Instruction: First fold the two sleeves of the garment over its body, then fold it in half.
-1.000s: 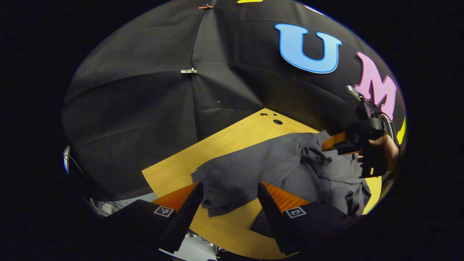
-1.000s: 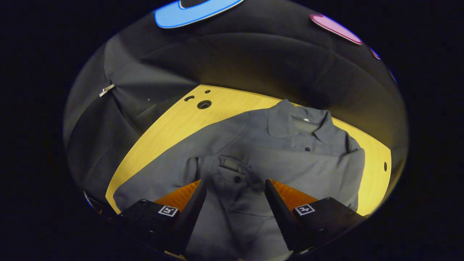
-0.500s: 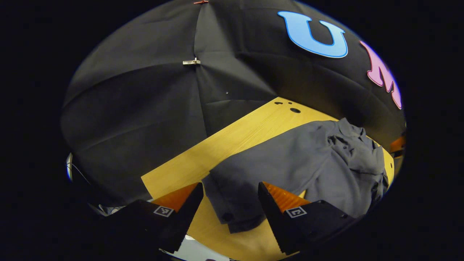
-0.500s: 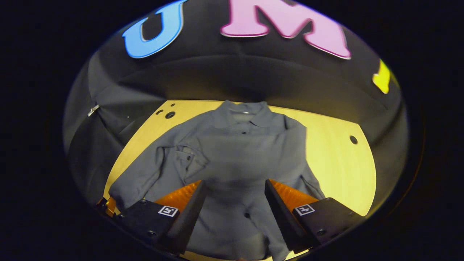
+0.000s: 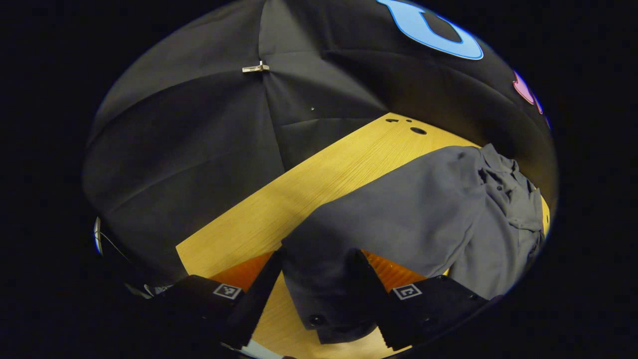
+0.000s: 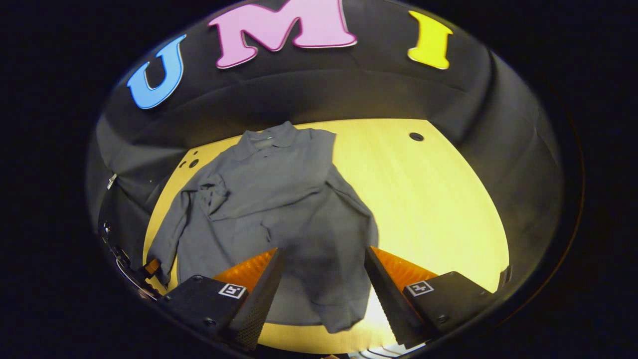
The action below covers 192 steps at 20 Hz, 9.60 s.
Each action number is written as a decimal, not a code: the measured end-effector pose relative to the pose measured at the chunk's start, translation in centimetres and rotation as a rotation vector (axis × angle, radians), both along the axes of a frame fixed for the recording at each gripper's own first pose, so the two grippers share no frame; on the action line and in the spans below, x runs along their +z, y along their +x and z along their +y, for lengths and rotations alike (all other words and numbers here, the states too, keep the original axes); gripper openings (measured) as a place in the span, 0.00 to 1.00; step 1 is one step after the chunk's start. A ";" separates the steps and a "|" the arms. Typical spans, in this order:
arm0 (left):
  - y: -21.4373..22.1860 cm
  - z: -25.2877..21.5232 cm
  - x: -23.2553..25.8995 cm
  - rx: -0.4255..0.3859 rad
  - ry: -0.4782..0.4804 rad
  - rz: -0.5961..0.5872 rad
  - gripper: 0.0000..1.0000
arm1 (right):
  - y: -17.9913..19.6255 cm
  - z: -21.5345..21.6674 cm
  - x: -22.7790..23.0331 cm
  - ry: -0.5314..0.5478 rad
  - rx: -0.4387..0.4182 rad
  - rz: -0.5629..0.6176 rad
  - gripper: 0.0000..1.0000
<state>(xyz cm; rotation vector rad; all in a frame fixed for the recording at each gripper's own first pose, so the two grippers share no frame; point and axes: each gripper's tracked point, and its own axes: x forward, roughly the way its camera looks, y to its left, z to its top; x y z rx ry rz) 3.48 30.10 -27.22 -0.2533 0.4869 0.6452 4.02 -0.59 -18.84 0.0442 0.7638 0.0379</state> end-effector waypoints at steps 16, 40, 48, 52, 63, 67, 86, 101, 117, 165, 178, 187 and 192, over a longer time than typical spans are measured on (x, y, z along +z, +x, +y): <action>2.2 -2.1 0.8 -0.104 -0.048 -0.029 0.06 | -4.9 -4.2 0.1 0.024 -0.093 0.000 0.99; 18.4 -25.8 23.5 -0.497 -0.014 -0.317 0.05 | -2.1 -6.8 -5.7 0.135 -0.094 0.115 0.99; 23.2 -39.1 22.1 -0.679 -0.059 -0.273 0.05 | -2.1 -8.4 -6.9 0.150 -0.059 0.157 0.99; 25.3 -43.7 19.8 -0.730 -0.067 -0.225 0.05 | -1.8 -9.4 -7.2 0.163 -0.083 0.170 0.99; 28.7 -53.1 13.4 -0.876 -0.077 -0.079 0.12 | -0.4 -11.1 -8.4 0.181 -0.118 0.212 0.99; 28.4 -53.6 12.4 -0.893 -0.115 -0.049 0.31 | -0.4 -10.7 -8.4 0.183 -0.108 0.212 0.99; 7.2 -28.2 7.8 -0.625 -0.020 0.022 0.96 | -2.5 -0.3 -7.4 0.239 0.067 0.251 0.99; -1.5 -19.8 -0.1 -0.508 -0.011 0.162 0.96 | -3.3 0.4 -12.0 0.017 0.038 0.301 0.99; -2.0 -22.0 -2.1 -0.604 0.026 0.243 0.67 | -3.8 3.1 -13.8 -0.073 0.080 0.346 0.25; 21.5 -24.7 23.5 -0.617 0.100 -0.273 0.05 | 20.2 8.1 3.4 0.255 0.173 -0.107 0.07; 34.0 -23.2 19.9 -0.584 -0.005 -0.332 0.05 | 30.7 9.3 -0.3 0.272 0.122 -0.133 0.07; 35.0 -22.1 17.0 -0.536 0.031 -0.250 0.18 | 33.0 7.4 -1.5 0.200 0.056 -0.175 0.25; 31.7 -21.5 22.3 -0.519 0.086 -0.331 0.92 | 31.0 6.3 1.1 0.193 0.042 -0.210 0.90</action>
